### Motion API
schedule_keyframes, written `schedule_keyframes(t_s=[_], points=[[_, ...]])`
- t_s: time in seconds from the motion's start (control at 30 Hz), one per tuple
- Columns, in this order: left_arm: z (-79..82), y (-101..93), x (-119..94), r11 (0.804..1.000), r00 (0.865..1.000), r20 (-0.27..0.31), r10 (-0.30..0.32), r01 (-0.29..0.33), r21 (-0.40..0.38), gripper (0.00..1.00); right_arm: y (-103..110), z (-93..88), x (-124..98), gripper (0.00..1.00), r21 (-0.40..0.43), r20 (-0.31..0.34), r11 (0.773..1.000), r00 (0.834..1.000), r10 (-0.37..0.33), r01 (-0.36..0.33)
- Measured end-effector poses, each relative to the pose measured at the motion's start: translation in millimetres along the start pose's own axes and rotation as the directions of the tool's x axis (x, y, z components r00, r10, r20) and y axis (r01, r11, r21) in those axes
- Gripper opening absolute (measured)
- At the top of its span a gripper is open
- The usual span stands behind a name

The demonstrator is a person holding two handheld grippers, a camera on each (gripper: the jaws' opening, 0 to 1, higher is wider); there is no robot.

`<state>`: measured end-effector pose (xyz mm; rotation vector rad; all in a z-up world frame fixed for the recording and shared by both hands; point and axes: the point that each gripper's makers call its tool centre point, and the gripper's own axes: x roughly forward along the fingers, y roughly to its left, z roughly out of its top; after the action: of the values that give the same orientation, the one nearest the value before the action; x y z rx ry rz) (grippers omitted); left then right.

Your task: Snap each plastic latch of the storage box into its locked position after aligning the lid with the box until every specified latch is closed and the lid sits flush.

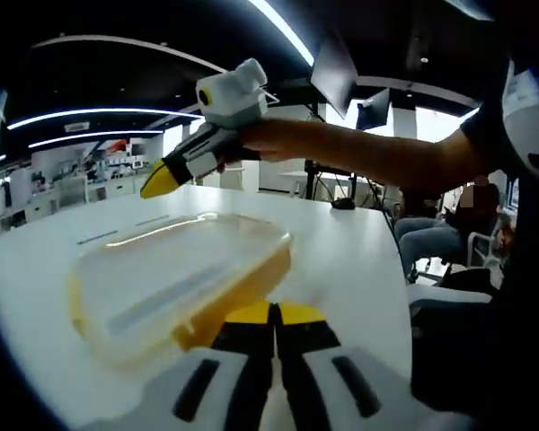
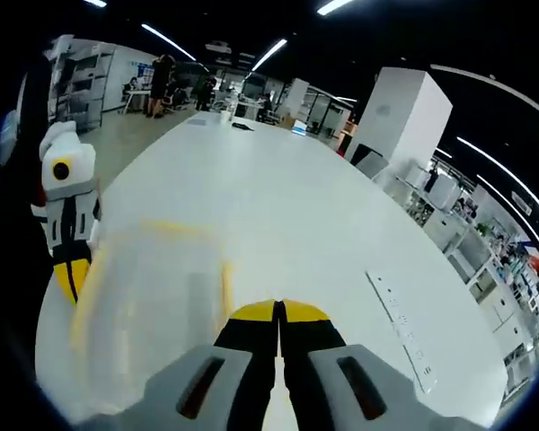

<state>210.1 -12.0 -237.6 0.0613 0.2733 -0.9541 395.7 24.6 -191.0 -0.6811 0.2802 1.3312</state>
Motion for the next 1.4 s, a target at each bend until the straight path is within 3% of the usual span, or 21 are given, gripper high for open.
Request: schedule_keyframes(t_s=[0.27, 0.37, 0.6, 0.67, 0.8, 0.87, 1.13, 1.17, 1.27, 1.4], points=[[-1.2, 3.8, 3.0, 1.000, 1.000, 0.029, 0.011, -0.010, -0.025, 0.00, -8.8, -15.7, 22.0, 0.00, 0.049, -0.031, 0.992, 0.993, 0.118, -0.116], [-2.3, 4.4, 2.2, 0.999, 0.999, 0.029, 0.019, -0.018, -0.029, 0.00, -6.1, -22.9, 27.4, 0.00, 0.078, -0.050, 0.980, 0.981, 0.188, -0.184], [-2.5, 5.9, 0.4, 0.999, 0.999, 0.033, 0.032, -0.031, -0.028, 0.00, 11.0, -33.7, 34.4, 0.00, 0.119, -0.095, 0.933, 0.932, 0.351, -0.339], [-3.0, 5.7, 0.6, 0.999, 0.999, 0.031, 0.035, -0.034, -0.026, 0.00, 18.5, -36.2, 38.8, 0.00, 0.136, -0.113, 0.913, 0.910, 0.399, -0.384], [-2.8, 4.3, 1.5, 0.999, 0.999, 0.039, 0.031, -0.030, -0.035, 0.00, 23.3, -38.6, 48.0, 0.00, 0.137, -0.135, 0.905, 0.897, 0.421, -0.404], [-3.9, 3.1, 2.1, 0.999, 0.999, 0.038, 0.030, -0.029, -0.037, 0.00, 30.0, -38.1, 53.5, 0.00, 0.156, -0.131, 0.887, 0.881, 0.455, -0.435], [-4.2, 4.4, -1.3, 0.998, 0.997, 0.057, 0.048, -0.046, -0.045, 0.02, 44.3, -36.1, 60.2, 0.00, 0.206, -0.122, 0.845, 0.844, 0.522, -0.493], [-4.5, 5.2, -1.9, 0.998, 0.997, 0.059, 0.052, -0.049, -0.051, 0.01, 46.7, -40.7, 59.6, 0.00, 0.216, -0.153, 0.840, 0.832, 0.533, -0.498], [-4.2, 6.2, -3.1, 0.997, 0.996, 0.066, 0.053, -0.049, -0.061, 0.01, 50.5, -43.4, 61.0, 0.00, 0.221, -0.170, 0.832, 0.820, 0.547, -0.509], [-3.6, 7.7, -4.8, 0.994, 0.994, 0.089, 0.059, -0.051, -0.095, 0.01, 62.9, -49.4, 60.7, 0.00, 0.227, -0.198, 0.802, 0.780, 0.594, -0.553]])
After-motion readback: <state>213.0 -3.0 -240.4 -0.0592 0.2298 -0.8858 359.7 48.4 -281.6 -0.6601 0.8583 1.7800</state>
